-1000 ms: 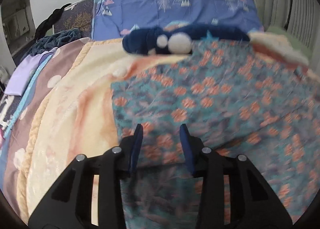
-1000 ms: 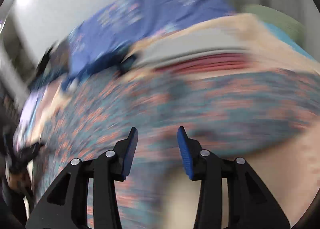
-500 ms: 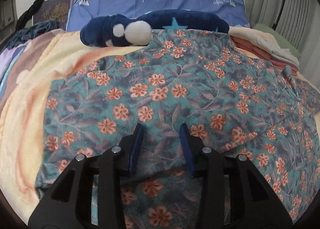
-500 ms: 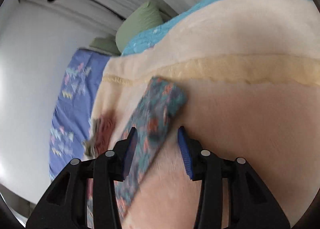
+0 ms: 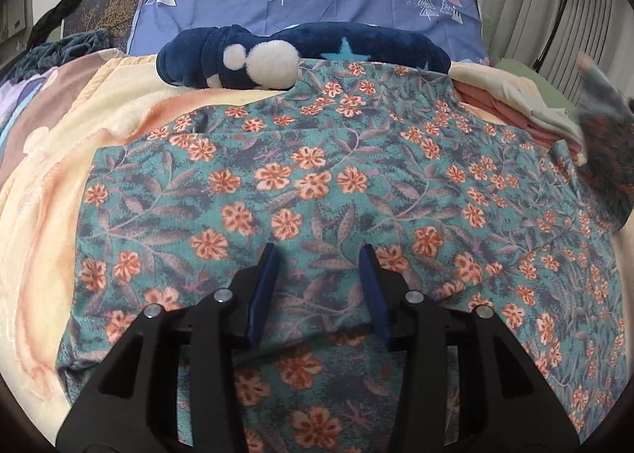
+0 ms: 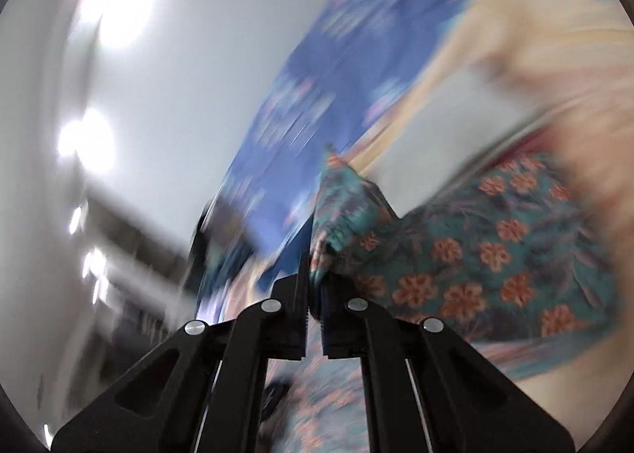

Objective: Fold small clothes

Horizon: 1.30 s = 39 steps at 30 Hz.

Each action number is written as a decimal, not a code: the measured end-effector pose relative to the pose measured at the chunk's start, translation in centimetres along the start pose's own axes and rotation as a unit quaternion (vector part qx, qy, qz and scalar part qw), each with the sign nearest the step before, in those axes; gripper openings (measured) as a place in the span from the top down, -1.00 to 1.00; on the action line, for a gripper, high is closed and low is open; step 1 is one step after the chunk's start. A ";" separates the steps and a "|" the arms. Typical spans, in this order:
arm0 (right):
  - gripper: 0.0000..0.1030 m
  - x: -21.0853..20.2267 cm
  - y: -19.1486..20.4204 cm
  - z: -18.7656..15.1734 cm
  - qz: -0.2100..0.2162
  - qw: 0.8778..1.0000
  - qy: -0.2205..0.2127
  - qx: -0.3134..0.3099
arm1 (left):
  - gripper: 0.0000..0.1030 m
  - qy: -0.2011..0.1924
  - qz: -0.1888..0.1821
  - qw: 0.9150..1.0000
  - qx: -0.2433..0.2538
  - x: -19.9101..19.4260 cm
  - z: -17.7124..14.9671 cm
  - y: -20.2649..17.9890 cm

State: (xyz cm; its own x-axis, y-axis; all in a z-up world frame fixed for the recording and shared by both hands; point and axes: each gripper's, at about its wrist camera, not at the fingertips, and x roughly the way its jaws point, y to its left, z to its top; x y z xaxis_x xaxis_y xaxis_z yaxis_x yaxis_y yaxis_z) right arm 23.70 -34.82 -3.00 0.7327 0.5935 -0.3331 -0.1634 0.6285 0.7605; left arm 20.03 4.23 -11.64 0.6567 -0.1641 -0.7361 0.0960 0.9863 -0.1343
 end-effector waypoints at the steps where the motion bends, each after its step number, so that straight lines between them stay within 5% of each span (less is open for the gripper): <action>1: 0.90 3.4 2.1 -2.3 0.012 0.998 0.044 -0.032 | 0.14 -0.001 -0.005 1.000 -0.004 -0.1 0.0 0.2; 5: 0.90 11.4 4.1 -9.0 -0.041 0.982 0.148 -0.109 | 0.14 -0.005 -0.019 1.000 -0.014 -0.2 0.0 0.5; 9: 0.90 14.2 3.0 -13.2 -0.088 0.965 0.202 -0.140 | 0.16 -0.009 -0.061 0.998 -0.032 -1.2 0.5 0.5; 12: 0.90 14.4 3.1 -14.0 -0.099 0.960 0.203 -0.165 | 0.07 -0.006 -0.152 0.987 -0.049 -2.1 1.0 -1.0; 14: 0.89 14.3 3.2 -14.2 -0.099 0.959 0.202 -0.171 | -0.25 0.006 -0.186 0.982 -0.045 -2.2 1.3 -2.7; 17: 0.87 13.8 3.6 -15.0 -0.101 0.957 0.197 -0.187 | -0.30 0.030 -0.193 0.980 -0.042 -1.4 1.8 -4.7; 24: 0.84 12.9 2.5 -15.2 -0.091 0.957 0.190 -0.201 | -0.49 0.087 -0.199 0.968 -0.129 2.9 3.2 -4.9; 25: 0.84 12.9 2.5 -15.2 -0.089 0.957 0.191 -0.200 | -0.45 0.087 -0.196 0.968 -0.130 3.0 3.4 -5.1; 27: 0.83 12.8 2.5 -15.2 -0.086 0.957 0.192 -0.199 | 0.33 0.089 -0.177 0.973 -0.114 3.6 4.0 -5.8; 28: 0.81 12.8 2.5 -15.2 -0.082 0.957 0.193 -0.198 | 0.94 0.097 -0.168 0.976 -0.099 3.9 4.3 -6.4; 31: 0.69 12.1 2.6 -14.9 -0.061 0.960 0.194 -0.193 | 0.92 0.072 -0.166 0.980 -0.077 2.6 5.5 -7.3; 35: 0.67 9.7 2.6 -13.1 -0.007 0.971 0.158 -0.181 | 0.92 -0.016 -0.166 0.985 -0.041 -2.8 8.7 -7.9; 39: 0.54 7.6 1.4 -11.2 -0.035 0.978 0.114 -0.171 | 0.92 -0.087 -0.139 0.986 -0.026 -7.8 11.0 -5.5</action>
State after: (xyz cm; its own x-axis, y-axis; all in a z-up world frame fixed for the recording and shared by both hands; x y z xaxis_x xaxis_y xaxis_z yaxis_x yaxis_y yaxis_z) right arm 21.60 -23.81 -10.72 0.5905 0.6152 -0.5223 -0.3578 0.7797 0.5139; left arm 22.60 0.24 2.08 0.7289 -0.4182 -0.5421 0.2549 0.9006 -0.3520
